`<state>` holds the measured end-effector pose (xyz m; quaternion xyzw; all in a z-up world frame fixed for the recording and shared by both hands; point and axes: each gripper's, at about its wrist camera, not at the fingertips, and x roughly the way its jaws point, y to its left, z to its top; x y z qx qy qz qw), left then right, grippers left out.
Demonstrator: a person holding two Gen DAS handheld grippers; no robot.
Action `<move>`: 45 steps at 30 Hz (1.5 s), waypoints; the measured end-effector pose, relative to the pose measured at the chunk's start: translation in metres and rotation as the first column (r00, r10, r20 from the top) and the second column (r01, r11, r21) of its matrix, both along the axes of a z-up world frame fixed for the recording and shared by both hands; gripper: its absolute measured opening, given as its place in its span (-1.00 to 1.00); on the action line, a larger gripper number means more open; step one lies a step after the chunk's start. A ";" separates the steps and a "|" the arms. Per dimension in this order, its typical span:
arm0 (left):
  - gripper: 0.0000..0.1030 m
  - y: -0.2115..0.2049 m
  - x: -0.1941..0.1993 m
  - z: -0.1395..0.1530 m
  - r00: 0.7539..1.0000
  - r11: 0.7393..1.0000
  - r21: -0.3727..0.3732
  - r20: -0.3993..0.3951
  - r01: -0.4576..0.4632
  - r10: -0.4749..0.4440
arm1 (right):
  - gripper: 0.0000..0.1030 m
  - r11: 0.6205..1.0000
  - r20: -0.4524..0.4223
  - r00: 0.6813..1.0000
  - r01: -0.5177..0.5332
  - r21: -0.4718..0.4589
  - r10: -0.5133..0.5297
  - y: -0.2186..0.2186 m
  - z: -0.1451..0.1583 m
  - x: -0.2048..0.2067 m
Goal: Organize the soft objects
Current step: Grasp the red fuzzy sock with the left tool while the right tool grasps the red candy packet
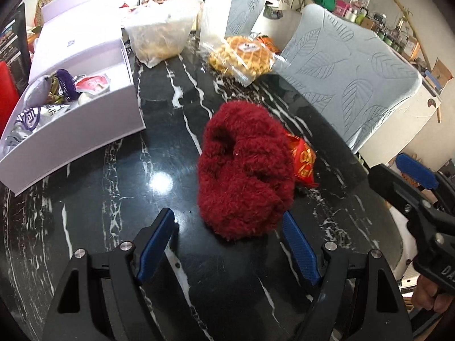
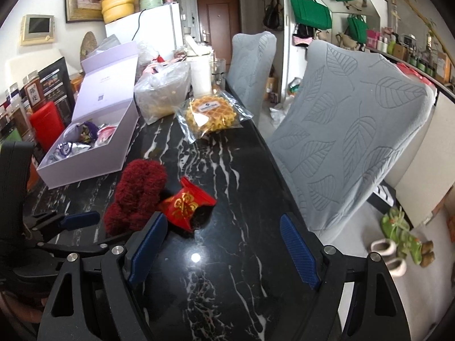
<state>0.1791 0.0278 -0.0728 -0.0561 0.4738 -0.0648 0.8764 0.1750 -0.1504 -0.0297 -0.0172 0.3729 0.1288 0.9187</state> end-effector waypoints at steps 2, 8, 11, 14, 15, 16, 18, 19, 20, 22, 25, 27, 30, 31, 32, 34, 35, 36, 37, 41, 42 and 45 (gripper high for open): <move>0.52 0.000 0.004 -0.006 1.000 1.000 0.012 -0.011 0.000 0.001 | 0.60 1.000 -0.009 1.000 0.001 -0.001 -0.001 0.001 -0.003 0.003; 0.52 0.014 0.006 -0.005 0.999 0.996 0.065 0.009 -0.053 0.053 | 0.60 1.000 -0.029 1.000 -0.013 -0.002 0.013 0.006 -0.010 0.010; 0.52 0.029 0.004 -0.001 0.995 0.988 0.113 0.032 -0.103 0.100 | 0.60 1.000 -0.039 0.999 -0.023 -0.001 0.023 0.011 -0.014 0.013; 0.52 0.048 0.001 0.001 0.986 0.977 0.136 0.046 -0.166 0.161 | 0.60 0.999 -0.053 0.998 -0.036 0.001 0.036 0.017 -0.020 0.017; 0.52 0.054 0.001 0.003 0.982 0.972 0.142 0.051 -0.187 0.181 | 0.60 0.999 -0.059 0.997 -0.041 0.000 0.041 0.020 -0.022 0.019; 0.52 0.061 0.001 0.004 0.976 0.964 0.155 0.059 -0.215 0.209 | 0.60 0.999 -0.062 0.997 -0.045 0.000 0.045 0.022 -0.024 0.021; 0.52 0.068 0.000 0.005 0.967 0.950 0.184 0.077 -0.252 0.242 | 0.64 0.999 -0.077 0.996 -0.051 0.007 0.051 0.027 -0.029 0.026; 0.52 0.072 -0.001 0.007 0.964 0.945 0.196 0.082 -0.264 0.252 | 0.68 0.999 -0.093 0.994 -0.048 0.010 0.049 0.030 -0.031 0.031; 0.52 0.074 -0.002 0.009 0.963 0.943 0.194 0.083 -0.269 0.257 | 0.69 0.999 -0.102 0.994 -0.047 0.008 0.047 0.032 -0.033 0.034; 0.52 0.079 -0.003 0.012 0.959 0.945 0.171 0.088 -0.279 0.268 | 0.69 0.998 -0.108 0.992 -0.058 -0.001 0.058 0.038 -0.036 0.040; 0.52 0.084 -0.005 0.019 0.955 0.946 0.142 0.096 -0.293 0.281 | 0.69 0.998 -0.120 0.990 -0.069 0.000 0.068 0.044 -0.040 0.050; 0.52 0.085 -0.003 0.023 0.952 0.944 0.139 0.101 -0.300 0.288 | 0.69 0.997 -0.120 0.990 -0.068 0.025 0.070 0.044 -0.041 0.055; 0.52 0.084 0.000 0.027 0.951 0.946 0.116 0.106 -0.303 0.292 | 0.68 0.997 -0.129 0.990 -0.059 0.044 0.065 0.043 -0.045 0.062; 0.52 0.083 0.001 0.028 0.951 0.947 0.108 0.106 -0.302 0.291 | 0.68 0.997 -0.134 0.989 -0.059 0.049 0.065 0.043 -0.046 0.064; 0.52 0.082 0.002 0.030 0.952 0.949 0.097 0.106 -0.299 0.289 | 0.68 0.997 -0.144 0.987 -0.059 0.056 0.066 0.043 -0.048 0.066; 0.52 0.079 0.005 0.032 0.953 0.953 0.077 0.104 -0.294 0.286 | 0.40 0.995 -0.163 0.984 -0.062 0.080 0.074 0.042 -0.052 0.067; 0.52 0.077 0.006 0.033 0.954 0.954 0.069 0.104 -0.291 0.283 | 0.32 0.994 -0.156 0.985 -0.062 0.085 0.075 0.042 -0.052 0.066; 0.52 0.075 0.008 0.034 0.955 0.957 0.056 0.103 -0.284 0.277 | 0.07 0.994 -0.152 0.985 -0.069 0.079 0.081 0.043 -0.052 0.065; 0.52 0.072 0.009 0.034 0.957 0.960 0.047 0.101 -0.276 0.270 | -0.13 0.993 -0.148 0.985 -0.079 0.083 0.091 0.042 -0.052 0.064; 0.52 0.058 0.016 0.033 0.968 0.971 0.008 0.086 -0.237 0.235 | -0.35 0.989 -0.148 0.983 -0.093 0.115 0.109 0.034 -0.053 0.063; 0.52 0.054 0.017 0.032 0.971 0.974 -0.007 0.081 -0.227 0.226 | -0.35 0.990 -0.142 0.984 -0.092 0.107 0.107 0.032 -0.052 0.062; 0.52 0.042 0.018 0.030 0.976 0.979 -0.029 0.076 -0.200 0.202 | -0.36 0.992 -0.135 0.985 -0.091 0.091 0.102 0.024 -0.051 0.058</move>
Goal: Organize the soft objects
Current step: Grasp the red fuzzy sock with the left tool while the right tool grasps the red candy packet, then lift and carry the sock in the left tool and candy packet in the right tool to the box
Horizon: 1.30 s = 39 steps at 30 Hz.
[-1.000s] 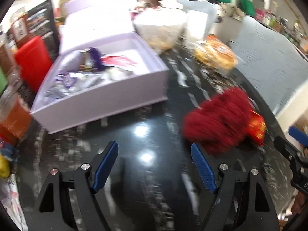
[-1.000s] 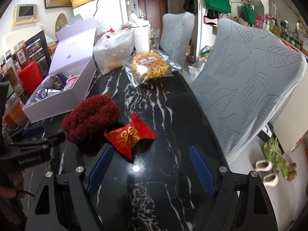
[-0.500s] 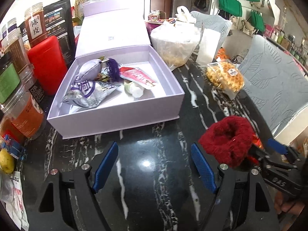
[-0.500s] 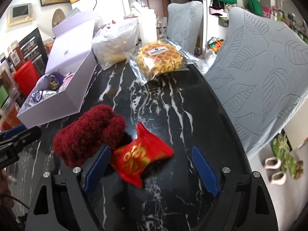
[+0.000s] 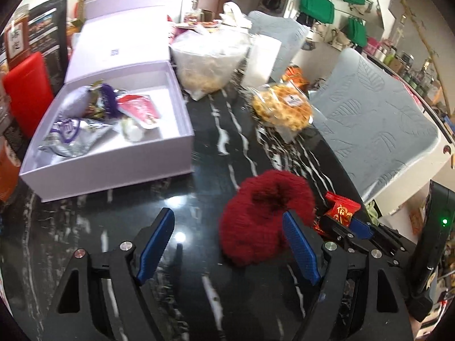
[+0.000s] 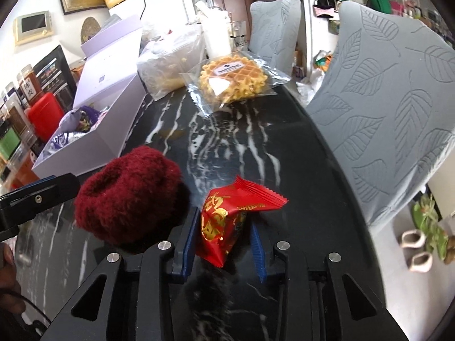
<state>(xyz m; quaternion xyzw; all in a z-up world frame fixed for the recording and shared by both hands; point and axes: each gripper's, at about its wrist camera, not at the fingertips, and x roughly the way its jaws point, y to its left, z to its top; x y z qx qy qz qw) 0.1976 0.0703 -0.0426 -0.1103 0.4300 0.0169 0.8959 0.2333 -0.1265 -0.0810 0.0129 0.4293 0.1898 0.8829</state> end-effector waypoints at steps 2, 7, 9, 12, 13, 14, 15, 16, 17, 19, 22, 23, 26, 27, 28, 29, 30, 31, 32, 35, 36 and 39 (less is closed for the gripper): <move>0.52 -0.009 0.002 -0.003 1.000 1.000 -0.005 -0.009 0.019 -0.019 | -0.36 1.000 0.001 1.000 -0.004 -0.007 0.004 -0.006 0.001 -0.004; 0.52 -0.026 0.012 -0.018 0.995 0.995 -0.075 -0.068 0.067 -0.072 | -0.36 1.000 -0.007 1.000 0.014 -0.013 -0.014 -0.020 0.001 -0.011; 0.52 -0.030 0.016 -0.026 0.995 0.995 -0.085 -0.089 0.044 -0.052 | -0.36 1.000 -0.011 1.000 0.020 -0.012 -0.020 -0.025 0.002 -0.012; 0.53 -0.031 0.025 -0.039 0.991 0.990 -0.142 -0.135 -0.003 -0.016 | -0.36 1.000 -0.017 1.000 0.024 0.000 -0.024 -0.029 0.001 -0.013; 0.53 -0.033 0.026 -0.040 0.992 0.990 -0.142 -0.126 -0.013 -0.004 | -0.36 1.000 -0.019 0.999 0.026 0.003 -0.026 -0.031 0.001 -0.013; 0.53 -0.034 0.026 -0.039 0.994 0.991 -0.134 -0.112 -0.023 0.008 | -0.36 1.000 -0.019 0.999 0.028 0.002 -0.028 -0.032 0.001 -0.012; 0.53 -0.035 0.028 -0.039 0.994 0.990 -0.136 -0.112 -0.027 0.011 | -0.36 1.000 -0.019 0.999 0.029 0.000 -0.029 -0.032 0.001 -0.012; 0.53 -0.036 0.030 -0.040 0.994 0.989 -0.144 -0.112 -0.026 0.010 | -0.36 1.000 -0.019 0.999 0.029 -0.003 -0.029 -0.032 0.001 -0.012; 0.53 -0.038 0.031 -0.040 0.995 0.990 -0.141 -0.103 -0.022 0.007 | -0.36 1.000 -0.019 0.999 0.029 -0.005 -0.029 -0.033 0.001 -0.011; 0.53 -0.039 0.035 -0.040 0.995 0.990 -0.136 -0.098 -0.017 0.004 | -0.36 1.000 -0.018 0.999 0.029 -0.006 -0.029 -0.033 0.001 -0.011; 0.51 -0.036 0.036 -0.041 0.998 0.987 -0.161 -0.070 -0.001 -0.010 | -0.36 1.000 -0.017 0.999 0.029 -0.006 -0.029 -0.033 0.001 -0.011; 0.36 -0.036 0.036 -0.042 0.998 0.986 -0.166 -0.060 0.008 -0.018 | -0.36 1.000 -0.016 0.999 0.030 -0.005 -0.031 -0.033 0.001 -0.011; 0.01 -0.042 0.035 -0.043 0.997 0.992 -0.116 -0.050 0.046 -0.052 | -0.38 0.999 -0.012 0.999 0.043 -0.006 -0.043 -0.033 0.001 -0.011; -0.11 -0.044 0.033 -0.042 0.997 0.994 -0.096 -0.045 0.058 -0.062 | -0.40 0.999 -0.002 0.999 0.039 -0.018 -0.039 -0.031 0.002 -0.013; -0.14 -0.046 0.032 -0.042 0.997 0.994 -0.083 -0.039 0.069 -0.073 | -0.41 0.999 0.013 1.000 0.022 -0.039 -0.021 -0.028 0.002 -0.015; -0.16 -0.050 0.030 -0.042 0.995 0.993 -0.074 -0.021 0.095 -0.097 | -0.42 0.998 0.027 1.000 0.006 -0.056 -0.004 -0.025 0.003 -0.018; -0.18 -0.055 0.028 -0.041 0.991 0.989 -0.053 0.001 0.136 -0.136 | -0.42 0.998 0.033 0.999 -0.004 -0.064 0.007 -0.023 0.003 -0.020; -0.20 -0.059 0.025 -0.040 0.987 0.987 -0.027 0.013 0.161 -0.161 | -0.43 0.998 0.035 0.999 -0.010 -0.063 0.013 -0.022 0.003 -0.021; -0.21 -0.061 0.022 -0.040 0.985 0.984 -0.015 0.017 0.175 -0.175 | -0.43 0.998 0.034 0.999 -0.015 -0.055 0.017 -0.021 0.003 -0.023; -0.22 -0.059 0.016 -0.038 0.982 0.982 -0.020 0.018 0.189 -0.189 | -0.43 0.999 0.036 0.999 -0.012 -0.033 0.013 -0.022 0.005 -0.028; -0.22 -0.058 0.013 -0.037 0.982 0.982 -0.011 0.019 0.187 -0.187 | -0.43 1.000 0.036 0.999 -0.011 -0.027 0.012 -0.022 0.005 -0.029; -0.24 -0.054 0.007 -0.035 0.983 0.984 -0.003 0.021 0.181 -0.180 | -0.43 1.000 0.040 0.999 -0.013 -0.020 0.014 -0.020 0.008 -0.034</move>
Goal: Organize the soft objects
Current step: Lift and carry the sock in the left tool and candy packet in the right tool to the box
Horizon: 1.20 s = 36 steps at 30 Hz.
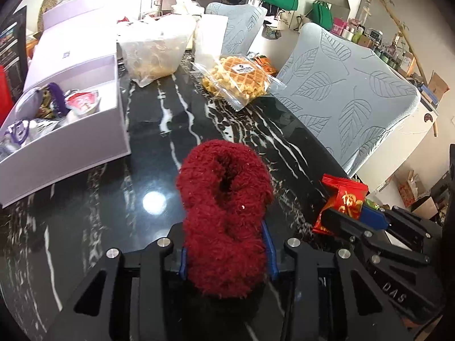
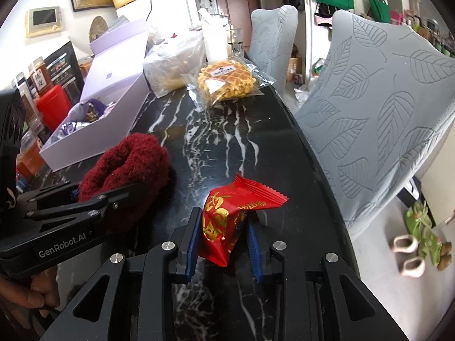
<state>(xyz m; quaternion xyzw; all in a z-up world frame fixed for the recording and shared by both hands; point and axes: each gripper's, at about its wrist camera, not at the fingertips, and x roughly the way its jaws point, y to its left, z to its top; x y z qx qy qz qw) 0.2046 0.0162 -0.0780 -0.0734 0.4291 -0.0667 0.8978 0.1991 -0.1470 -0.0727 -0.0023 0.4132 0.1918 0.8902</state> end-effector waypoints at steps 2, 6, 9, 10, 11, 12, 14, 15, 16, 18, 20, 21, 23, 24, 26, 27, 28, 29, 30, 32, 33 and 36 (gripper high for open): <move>-0.24 0.004 -0.006 0.002 1.000 1.000 -0.001 0.004 -0.007 0.007 | -0.43 1.000 0.006 1.000 -0.001 0.002 0.001 0.002 0.002 -0.004; -0.24 0.011 -0.020 0.008 0.999 1.000 -0.003 0.028 -0.017 0.017 | -0.43 1.000 0.018 1.000 -0.021 0.015 0.021 0.009 0.008 -0.013; -0.24 0.017 -0.030 0.012 0.999 1.000 -0.003 0.042 -0.020 0.020 | -0.43 0.999 0.028 0.999 -0.038 0.020 0.038 0.018 0.012 -0.019; -0.24 0.019 -0.034 0.014 0.999 1.000 0.001 0.049 -0.022 0.022 | -0.43 0.999 0.030 0.999 -0.045 0.022 0.045 0.021 0.013 -0.021; -0.24 0.022 -0.038 0.015 0.998 1.000 0.008 0.056 -0.027 0.026 | -0.43 0.998 0.034 0.998 -0.056 0.025 0.055 0.026 0.014 -0.024; -0.24 0.024 -0.041 0.016 0.998 0.999 0.011 0.060 -0.032 0.031 | -0.43 0.998 0.035 0.997 -0.064 0.027 0.063 0.029 0.014 -0.025; -0.24 0.033 -0.046 0.016 0.997 0.999 0.007 0.060 -0.044 0.044 | -0.43 0.996 0.036 0.996 -0.082 0.030 0.080 0.037 0.015 -0.029; -0.24 0.037 -0.049 0.016 0.997 0.999 0.005 0.059 -0.053 0.052 | -0.43 0.995 0.037 0.995 -0.092 0.032 0.091 0.042 0.015 -0.030; -0.24 0.041 -0.051 0.016 0.996 0.998 0.007 0.060 -0.061 0.060 | -0.43 0.994 0.037 0.994 -0.103 0.033 0.102 0.047 0.015 -0.032; -0.24 0.050 -0.058 0.016 0.995 0.997 0.012 0.062 -0.078 0.077 | -0.43 0.992 0.035 0.992 -0.123 0.034 0.122 0.057 0.014 -0.035; -0.24 0.060 -0.064 0.015 0.994 0.995 0.011 0.059 -0.094 0.094 | -0.43 0.989 0.033 0.989 -0.146 0.037 0.145 0.067 0.014 -0.037; -0.24 0.065 -0.068 0.015 0.993 0.994 0.011 0.057 -0.105 0.105 | -0.43 0.986 0.033 0.987 -0.159 0.039 0.158 0.073 0.014 -0.039; -0.24 0.075 -0.074 0.014 0.991 0.992 0.013 0.058 -0.125 0.124 | -0.43 0.983 0.034 0.983 -0.180 0.041 0.179 0.082 0.014 -0.042; -0.24 0.078 -0.077 0.014 0.989 0.991 0.014 0.059 -0.134 0.132 | -0.43 0.980 0.034 0.981 -0.192 0.043 0.191 0.086 0.015 -0.044; -0.24 0.088 -0.082 0.014 0.987 0.988 0.014 0.061 -0.153 0.152 | -0.43 0.976 0.032 0.977 -0.211 0.048 0.210 0.094 0.014 -0.047; -0.24 0.091 -0.084 0.014 0.986 0.987 0.014 0.062 -0.158 0.157 | -0.43 0.974 0.031 0.975 -0.222 0.049 0.220 0.099 0.014 -0.048; -0.24 0.095 -0.086 0.014 0.985 0.986 0.014 0.062 -0.165 0.164 | -0.43 0.972 0.028 0.973 -0.230 0.050 0.229 0.102 0.013 -0.049; -0.24 0.099 -0.089 0.014 0.983 0.985 0.015 0.061 -0.172 0.171 | -0.43 0.970 0.025 0.971 -0.239 0.051 0.238 0.107 0.013 -0.050; -0.24 0.102 -0.091 0.013 0.982 0.984 0.014 0.060 -0.178 0.177 | -0.43 0.968 0.023 0.969 -0.247 0.052 0.246 0.110 0.013 -0.051; -0.24 0.108 -0.093 0.013 0.981 0.982 0.012 0.059 -0.188 0.187 | -0.43 0.963 0.019 0.965 -0.263 0.057 0.263 0.117 0.012 -0.053; -0.24 0.111 -0.095 0.014 0.979 0.981 0.011 0.060 -0.194 0.193 | -0.43 0.961 0.017 0.963 -0.271 0.059 0.270 0.120 0.012 -0.053; -0.24 0.120 -0.100 0.015 0.976 0.977 0.005 0.061 -0.212 0.211 | -0.43 0.955 0.014 0.957 -0.290 0.058 0.290 0.130 0.013 -0.054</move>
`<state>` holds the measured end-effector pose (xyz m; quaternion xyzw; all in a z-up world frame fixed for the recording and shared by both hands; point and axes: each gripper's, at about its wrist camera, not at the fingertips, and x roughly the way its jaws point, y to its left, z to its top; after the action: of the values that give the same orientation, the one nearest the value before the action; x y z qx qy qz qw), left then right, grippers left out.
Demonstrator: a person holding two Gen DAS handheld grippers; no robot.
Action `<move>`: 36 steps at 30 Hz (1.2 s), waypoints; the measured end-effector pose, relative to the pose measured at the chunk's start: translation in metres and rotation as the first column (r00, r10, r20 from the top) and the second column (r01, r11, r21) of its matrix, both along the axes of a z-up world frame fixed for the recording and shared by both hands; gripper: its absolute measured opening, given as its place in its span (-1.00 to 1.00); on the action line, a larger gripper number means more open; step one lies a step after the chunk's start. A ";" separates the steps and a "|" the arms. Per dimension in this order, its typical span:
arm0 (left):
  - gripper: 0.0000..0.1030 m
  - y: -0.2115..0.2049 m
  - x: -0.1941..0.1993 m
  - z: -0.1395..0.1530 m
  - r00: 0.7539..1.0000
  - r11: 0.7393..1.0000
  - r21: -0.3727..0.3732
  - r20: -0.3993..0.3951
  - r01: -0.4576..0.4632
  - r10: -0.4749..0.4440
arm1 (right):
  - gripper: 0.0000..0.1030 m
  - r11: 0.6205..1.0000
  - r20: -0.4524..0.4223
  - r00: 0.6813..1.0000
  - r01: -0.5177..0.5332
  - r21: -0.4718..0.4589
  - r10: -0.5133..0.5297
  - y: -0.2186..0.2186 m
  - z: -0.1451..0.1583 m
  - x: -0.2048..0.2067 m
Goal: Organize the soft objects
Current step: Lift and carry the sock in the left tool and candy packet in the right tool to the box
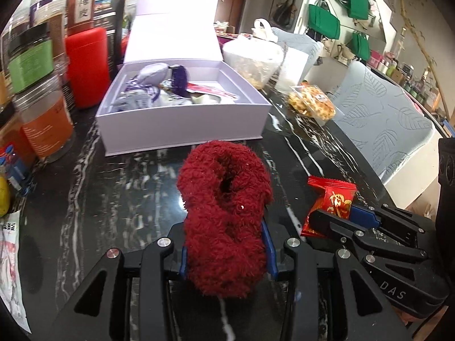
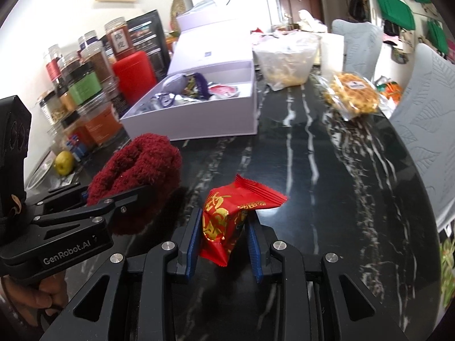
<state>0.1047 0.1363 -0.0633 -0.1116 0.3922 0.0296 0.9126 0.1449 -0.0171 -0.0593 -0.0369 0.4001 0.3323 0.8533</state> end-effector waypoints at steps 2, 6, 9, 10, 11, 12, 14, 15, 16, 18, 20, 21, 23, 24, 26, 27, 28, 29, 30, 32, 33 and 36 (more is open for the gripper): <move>-0.24 0.007 -0.002 0.002 1.000 1.000 -0.002 0.001 -0.013 0.013 | -0.43 1.000 0.002 1.000 -0.012 0.000 0.012 0.006 0.002 -0.001; -0.24 0.019 -0.006 0.009 0.999 0.999 0.005 0.014 -0.037 0.037 | -0.43 0.999 0.012 0.999 -0.036 0.003 0.036 0.020 0.010 -0.002; -0.24 0.028 -0.007 0.019 0.998 0.998 0.031 0.027 -0.060 0.059 | -0.43 0.999 0.025 0.999 -0.045 0.010 0.045 0.029 0.019 0.000; -0.24 0.031 -0.008 0.022 0.997 0.997 0.037 0.035 -0.067 0.066 | -0.43 0.999 0.029 0.998 -0.048 0.012 0.047 0.032 0.021 0.001; -0.24 0.035 -0.009 0.026 0.996 0.996 0.041 0.041 -0.074 0.073 | -0.43 0.999 0.033 0.998 -0.050 0.012 0.050 0.035 0.024 0.002; -0.24 0.039 -0.009 0.028 0.996 0.996 0.041 0.046 -0.081 0.079 | -0.43 0.998 0.037 0.998 -0.054 0.013 0.054 0.038 0.027 0.002; -0.24 0.046 -0.011 0.035 0.994 0.995 0.040 0.060 -0.096 0.094 | -0.43 0.997 0.044 0.997 -0.070 0.020 0.069 0.045 0.033 0.002; -0.24 0.048 -0.011 0.037 0.993 0.994 0.041 0.065 -0.101 0.098 | -0.43 0.996 0.046 0.996 -0.080 0.027 0.079 0.048 0.037 0.002; -0.24 0.051 -0.011 0.040 0.992 0.993 0.045 0.071 -0.105 0.102 | -0.43 0.996 0.049 0.995 -0.086 0.031 0.084 0.050 0.039 0.002; -0.24 0.054 -0.012 0.046 0.991 0.992 0.064 0.081 -0.110 0.105 | -0.43 0.995 0.063 0.994 -0.096 0.028 0.094 0.057 0.046 0.000; -0.24 0.058 -0.011 0.052 0.991 0.992 0.060 0.091 -0.107 0.101 | -0.43 0.994 0.076 0.992 -0.107 0.031 0.104 0.064 0.052 -0.001; -0.24 0.060 -0.011 0.053 0.991 0.993 0.057 0.095 -0.105 0.100 | -0.43 0.993 0.084 0.991 -0.112 0.032 0.109 0.066 0.056 -0.002; -0.24 0.064 -0.010 0.060 0.989 0.994 0.047 0.109 -0.101 0.095 | -0.43 0.992 0.102 0.988 -0.118 0.033 0.114 0.071 0.063 -0.001; -0.24 0.065 -0.009 0.062 0.989 0.994 0.044 0.114 -0.099 0.093 | -0.43 0.992 0.111 0.987 -0.122 0.034 0.118 0.073 0.067 -0.001; -0.24 0.068 -0.007 0.069 0.987 0.994 0.045 0.131 -0.096 0.089 | -0.43 0.991 0.127 0.984 -0.131 0.037 0.125 0.076 0.075 0.000; -0.24 0.069 -0.005 0.073 0.986 0.994 0.049 0.139 -0.096 0.088 | -0.43 0.990 0.133 0.983 -0.134 0.037 0.128 0.078 0.077 0.002; -0.24 0.070 -0.004 0.077 0.985 0.994 0.052 0.147 -0.095 0.087 | -0.43 0.990 0.140 0.982 -0.135 0.037 0.128 0.079 0.080 0.003; -0.24 0.072 -0.003 0.081 0.984 0.994 0.053 0.157 -0.096 0.087 | -0.43 0.990 0.149 0.980 -0.137 0.037 0.130 0.081 0.084 0.004; -0.24 0.072 -0.002 0.085 0.982 0.994 0.055 0.165 -0.097 0.087 | -0.43 0.989 0.159 0.978 -0.142 0.038 0.134 0.082 0.088 0.005; -0.24 0.074 0.001 0.092 0.980 0.993 0.062 0.181 -0.100 0.087 | -0.43 0.988 0.175 0.974 -0.150 0.042 0.141 0.085 0.096 0.009; -0.24 0.075 0.003 0.096 0.979 0.993 0.065 0.187 -0.099 0.086 | -0.43 0.987 0.181 0.973 -0.155 0.044 0.145 0.086 0.099 0.010; -0.24 0.077 0.010 0.106 0.975 0.992 0.078 0.207 -0.100 0.082 | -0.43 0.985 0.211 0.965 -0.167 0.040 0.155 0.090 0.111 0.017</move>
<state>0.1144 0.2135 0.0431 -0.0917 0.2897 0.0771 0.9496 0.1614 0.0727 0.0519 -0.0790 0.2950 0.4061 0.8613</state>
